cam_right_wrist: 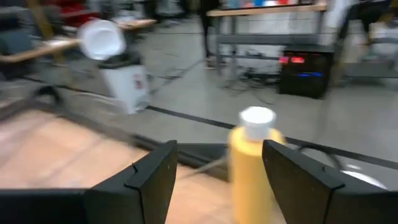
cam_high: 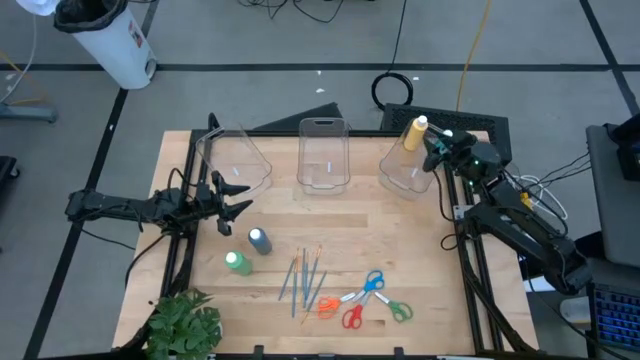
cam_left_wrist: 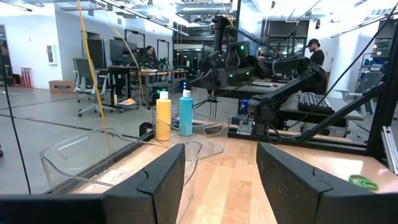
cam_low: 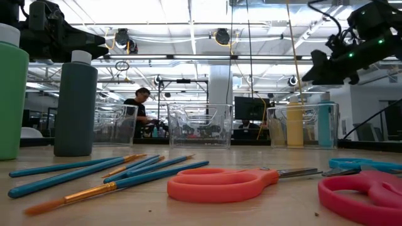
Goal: Pick & Place Paint Supplies
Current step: Put the blue paint bottle into the right transparent bin
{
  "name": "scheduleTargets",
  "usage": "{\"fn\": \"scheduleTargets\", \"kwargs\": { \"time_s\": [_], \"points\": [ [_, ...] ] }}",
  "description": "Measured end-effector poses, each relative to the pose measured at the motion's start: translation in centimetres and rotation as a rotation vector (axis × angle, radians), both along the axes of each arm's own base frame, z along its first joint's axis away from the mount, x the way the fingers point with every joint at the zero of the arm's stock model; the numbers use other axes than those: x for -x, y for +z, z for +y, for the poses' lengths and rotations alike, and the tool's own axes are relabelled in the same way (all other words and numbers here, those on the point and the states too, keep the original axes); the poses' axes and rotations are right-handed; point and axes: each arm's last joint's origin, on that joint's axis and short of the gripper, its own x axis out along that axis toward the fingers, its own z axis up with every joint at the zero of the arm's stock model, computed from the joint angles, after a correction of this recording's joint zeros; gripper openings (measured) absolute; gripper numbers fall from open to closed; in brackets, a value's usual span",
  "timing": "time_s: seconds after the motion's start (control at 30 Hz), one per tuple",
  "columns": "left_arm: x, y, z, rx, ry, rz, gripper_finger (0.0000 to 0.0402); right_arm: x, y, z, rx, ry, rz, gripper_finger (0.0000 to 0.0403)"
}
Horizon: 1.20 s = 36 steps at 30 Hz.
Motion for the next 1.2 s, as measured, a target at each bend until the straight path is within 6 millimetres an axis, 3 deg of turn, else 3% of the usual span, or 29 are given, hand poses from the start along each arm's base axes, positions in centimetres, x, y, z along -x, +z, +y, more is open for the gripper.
{"fn": "scheduleTargets", "kwargs": {
  "time_s": [0.27, 0.47, 0.7, 0.87, 1.2],
  "points": [
    [0.0, 0.0, 0.0, 0.0, -0.001, 0.0, 0.0207, -1.5, 0.5, 2.0, -0.064, 0.508, -0.127, 0.0204],
    [0.0, 0.0, 0.0, 0.0, 0.0, 0.0, 0.0207, -3.8, 0.4, 4.8, -0.095, 0.759, -0.122, 0.0178],
    [0.0, 0.0, 0.0, 0.0, 0.0, 0.0, 0.0207, -6.7, -0.3, 9.2, -0.004, 0.883, 0.019, 0.0149],
    [0.0, 0.0, 0.0, 0.0, 0.0, 0.0, 0.0207, -7.6, -0.5, 11.9, 0.073, 1.035, 0.064, 0.0129],
    [0.0, 0.0, 0.0, 0.0, 0.0, 0.0, 0.0207, -7.6, 0.5, 12.6, 0.126, 1.08, -0.031, 0.0111]
  ]
}}
